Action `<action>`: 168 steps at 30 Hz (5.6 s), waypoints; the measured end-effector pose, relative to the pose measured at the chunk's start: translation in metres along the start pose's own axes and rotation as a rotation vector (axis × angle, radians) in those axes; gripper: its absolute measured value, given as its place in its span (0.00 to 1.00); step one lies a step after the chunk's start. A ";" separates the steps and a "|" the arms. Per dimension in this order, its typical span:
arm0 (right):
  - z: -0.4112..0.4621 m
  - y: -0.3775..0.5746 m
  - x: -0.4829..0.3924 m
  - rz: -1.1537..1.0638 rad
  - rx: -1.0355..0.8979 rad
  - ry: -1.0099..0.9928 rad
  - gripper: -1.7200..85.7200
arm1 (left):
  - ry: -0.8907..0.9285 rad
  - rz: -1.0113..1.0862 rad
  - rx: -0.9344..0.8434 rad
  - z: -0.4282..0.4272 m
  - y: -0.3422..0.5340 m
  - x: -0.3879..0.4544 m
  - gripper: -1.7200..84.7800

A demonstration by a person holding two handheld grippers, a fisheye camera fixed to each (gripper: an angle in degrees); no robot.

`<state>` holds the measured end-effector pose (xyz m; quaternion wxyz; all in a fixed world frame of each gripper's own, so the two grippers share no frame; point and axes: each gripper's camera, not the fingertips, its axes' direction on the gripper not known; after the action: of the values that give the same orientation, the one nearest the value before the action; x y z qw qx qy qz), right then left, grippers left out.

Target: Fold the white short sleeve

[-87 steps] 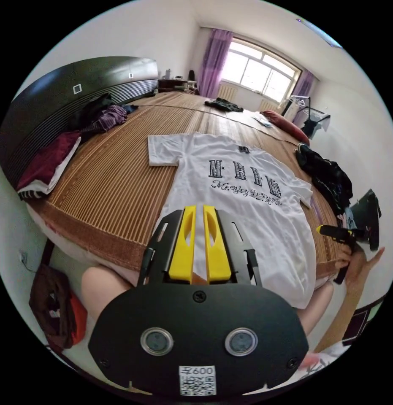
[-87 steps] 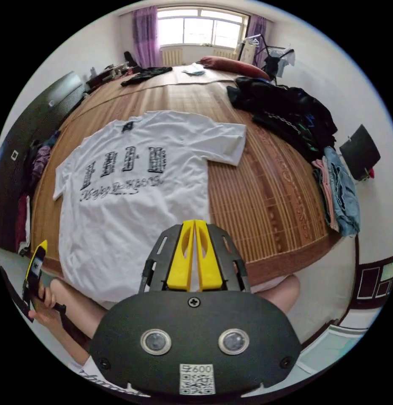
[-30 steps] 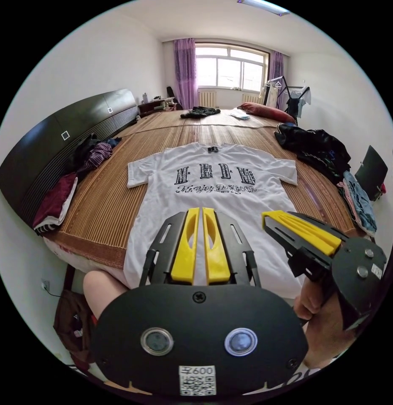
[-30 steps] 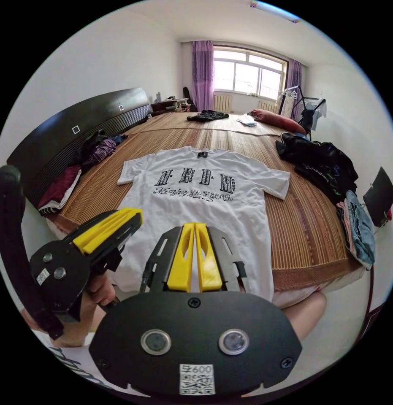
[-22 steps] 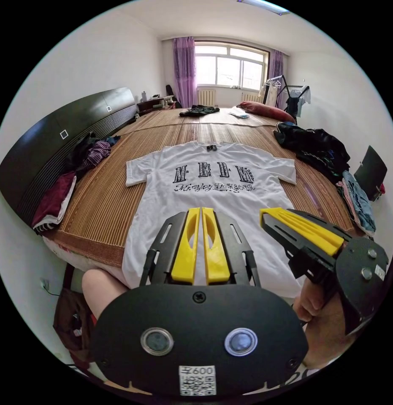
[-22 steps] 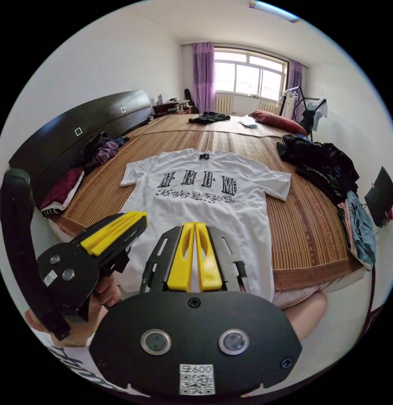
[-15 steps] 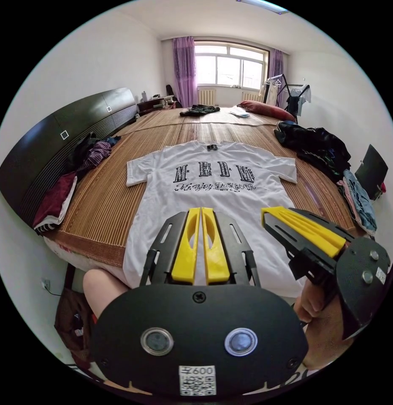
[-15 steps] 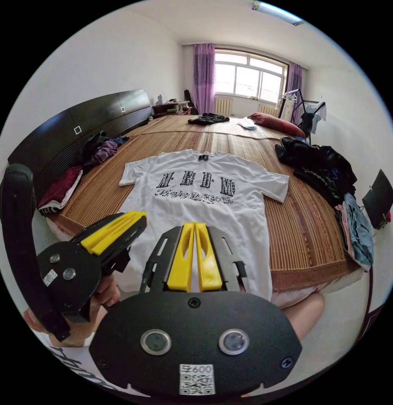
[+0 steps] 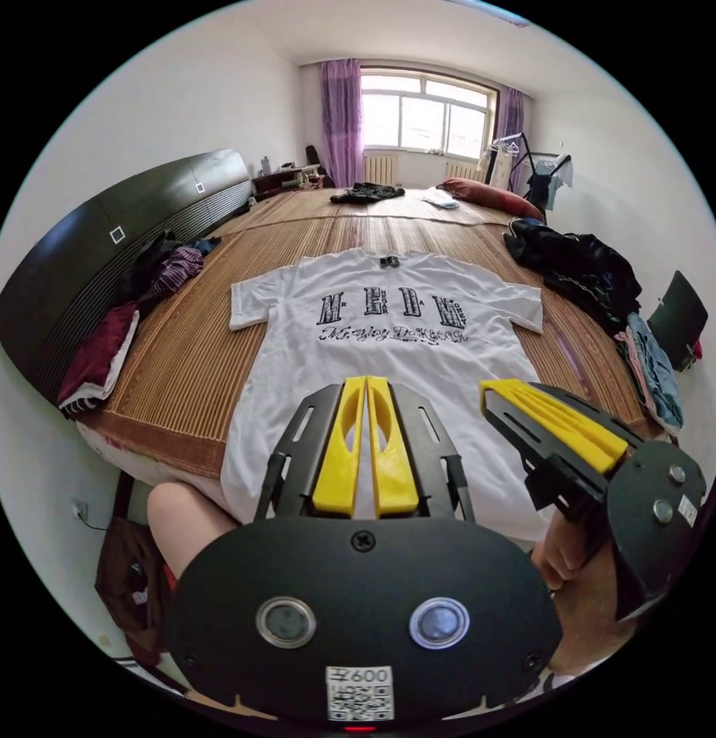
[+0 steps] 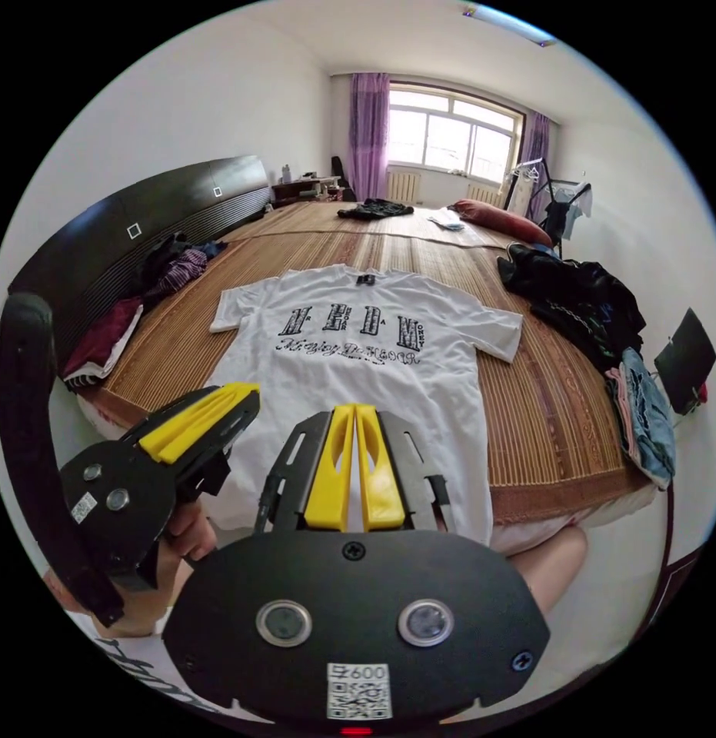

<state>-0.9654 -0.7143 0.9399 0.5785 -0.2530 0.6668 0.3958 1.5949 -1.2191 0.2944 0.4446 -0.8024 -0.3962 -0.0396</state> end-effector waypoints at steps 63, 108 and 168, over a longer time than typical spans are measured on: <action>-0.022 -0.061 0.008 -0.241 -0.143 -0.264 0.01 | 0.260 0.367 -0.049 -0.111 -0.017 -0.045 0.03; -0.126 -0.066 0.115 0.074 -0.340 -0.403 0.12 | 0.445 0.100 -0.283 -0.271 -0.139 -0.208 0.18; -0.196 0.158 -0.203 -0.942 0.324 -0.369 0.09 | 0.962 0.129 -0.312 -0.462 -0.215 -0.162 0.04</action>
<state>-1.1614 -0.8112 1.1780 0.8328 -0.3590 0.4207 0.0229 1.4736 -1.5975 0.6515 0.4531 -0.7730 -0.0856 -0.4357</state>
